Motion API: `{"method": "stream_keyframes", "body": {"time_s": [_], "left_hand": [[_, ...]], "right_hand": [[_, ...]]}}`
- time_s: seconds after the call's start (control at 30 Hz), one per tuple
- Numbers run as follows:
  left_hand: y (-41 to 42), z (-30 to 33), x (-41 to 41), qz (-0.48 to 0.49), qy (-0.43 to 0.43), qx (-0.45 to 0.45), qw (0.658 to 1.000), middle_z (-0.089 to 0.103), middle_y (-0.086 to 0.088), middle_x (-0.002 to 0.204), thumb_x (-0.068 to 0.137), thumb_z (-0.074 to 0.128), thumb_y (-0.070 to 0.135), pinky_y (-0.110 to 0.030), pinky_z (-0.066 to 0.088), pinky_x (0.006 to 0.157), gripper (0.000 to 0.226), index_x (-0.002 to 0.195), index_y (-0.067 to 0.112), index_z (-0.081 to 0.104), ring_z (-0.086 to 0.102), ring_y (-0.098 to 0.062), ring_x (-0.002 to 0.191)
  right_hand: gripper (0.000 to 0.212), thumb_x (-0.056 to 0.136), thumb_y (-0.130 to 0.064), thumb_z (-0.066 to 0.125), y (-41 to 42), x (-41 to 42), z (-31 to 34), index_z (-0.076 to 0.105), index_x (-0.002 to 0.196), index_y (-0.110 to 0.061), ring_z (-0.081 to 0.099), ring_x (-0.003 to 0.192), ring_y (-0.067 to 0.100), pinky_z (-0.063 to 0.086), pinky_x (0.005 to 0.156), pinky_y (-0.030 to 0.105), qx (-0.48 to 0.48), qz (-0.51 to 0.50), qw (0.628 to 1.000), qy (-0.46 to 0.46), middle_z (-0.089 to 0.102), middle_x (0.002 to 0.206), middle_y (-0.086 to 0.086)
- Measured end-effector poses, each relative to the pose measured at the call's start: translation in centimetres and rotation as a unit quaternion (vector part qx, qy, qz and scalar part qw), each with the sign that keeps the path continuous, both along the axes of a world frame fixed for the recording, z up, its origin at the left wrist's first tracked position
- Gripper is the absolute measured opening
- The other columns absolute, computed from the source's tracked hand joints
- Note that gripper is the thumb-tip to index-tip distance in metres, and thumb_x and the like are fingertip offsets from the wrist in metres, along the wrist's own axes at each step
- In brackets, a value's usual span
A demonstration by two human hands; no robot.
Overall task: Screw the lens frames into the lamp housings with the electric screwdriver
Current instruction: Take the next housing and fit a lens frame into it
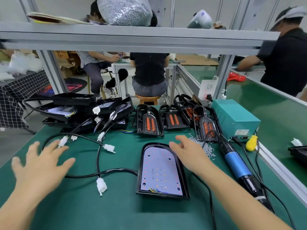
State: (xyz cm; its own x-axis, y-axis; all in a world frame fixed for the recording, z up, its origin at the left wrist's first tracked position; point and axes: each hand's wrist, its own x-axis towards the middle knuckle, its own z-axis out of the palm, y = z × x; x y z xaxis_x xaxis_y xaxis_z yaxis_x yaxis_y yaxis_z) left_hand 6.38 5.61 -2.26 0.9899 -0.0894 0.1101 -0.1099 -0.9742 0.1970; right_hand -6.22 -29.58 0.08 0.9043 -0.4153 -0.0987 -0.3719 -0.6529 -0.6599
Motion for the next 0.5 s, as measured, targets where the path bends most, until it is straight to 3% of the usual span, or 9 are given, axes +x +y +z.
{"method": "stream_keyframes", "body": {"time_s": [0.07,0.13,0.2,0.27,0.4,0.5], "left_hand": [[1.0,-0.7,-1.0,-0.001,0.082,-0.096,0.992,0.044,0.011,0.145,0.065,0.049,0.068,-0.048,0.014,0.115,0.052,0.107,0.041,0.063,0.037,-0.025,0.135],[1.5,-0.8,-2.1,-0.007,0.103,-0.179,0.978,0.049,0.016,0.140,0.049,0.049,0.075,-0.045,0.023,0.113,0.052,0.091,0.048,0.063,0.043,-0.018,0.129],[2.4,-1.5,-2.5,-0.017,0.062,-0.173,0.983,0.048,0.019,0.139,0.047,0.044,0.079,-0.051,0.017,0.115,0.053,0.088,0.050,0.061,0.036,-0.018,0.136],[3.1,-2.2,-2.1,-0.007,-0.001,-0.133,0.991,0.043,0.018,0.142,0.055,0.039,0.080,-0.058,0.013,0.114,0.056,0.097,0.049,0.061,0.026,-0.021,0.142],[3.2,-1.5,-2.5,-0.048,-0.105,-0.058,0.992,0.051,-0.006,0.138,0.076,0.036,0.061,-0.065,0.023,0.107,0.066,0.116,0.017,0.066,0.033,-0.034,0.135],[0.5,0.7,-4.0,-0.053,-0.167,-0.049,0.983,0.056,-0.021,0.130,0.077,0.035,0.048,-0.071,0.022,0.103,0.064,0.108,0.003,0.068,0.028,-0.040,0.132]], "right_hand": [[0.048,0.098,-0.040,0.049,-0.2,1.9,0.7,0.046,0.141,-0.020,0.054,0.105,0.021,0.041,0.086,0.032,-0.038,0.012,0.999,-0.018,0.057,0.115,0.001],[0.044,0.097,-0.035,0.053,0.0,3.9,0.9,0.048,0.139,-0.022,0.055,0.112,0.023,0.045,0.091,0.035,-0.100,0.036,0.994,-0.034,0.052,0.129,0.004],[0.042,0.096,-0.030,0.057,0.6,5.8,0.9,0.051,0.136,-0.021,0.052,0.116,0.025,0.046,0.091,0.036,-0.167,0.071,0.982,-0.053,0.050,0.130,0.005],[0.039,0.094,-0.026,0.060,1.3,7.8,0.6,0.054,0.131,-0.017,0.048,0.119,0.027,0.045,0.087,0.036,-0.235,0.101,0.964,-0.066,0.050,0.127,0.007],[0.050,0.089,-0.028,0.067,2.4,11.3,-0.1,0.047,0.134,-0.016,0.045,0.119,0.029,0.042,0.086,0.036,-0.350,0.145,0.925,-0.040,0.047,0.126,0.009],[0.075,0.083,-0.035,0.074,2.7,13.2,-0.7,0.034,0.144,-0.018,0.043,0.123,0.031,0.041,0.093,0.041,-0.377,0.158,0.912,0.000,0.043,0.133,0.011]]}}
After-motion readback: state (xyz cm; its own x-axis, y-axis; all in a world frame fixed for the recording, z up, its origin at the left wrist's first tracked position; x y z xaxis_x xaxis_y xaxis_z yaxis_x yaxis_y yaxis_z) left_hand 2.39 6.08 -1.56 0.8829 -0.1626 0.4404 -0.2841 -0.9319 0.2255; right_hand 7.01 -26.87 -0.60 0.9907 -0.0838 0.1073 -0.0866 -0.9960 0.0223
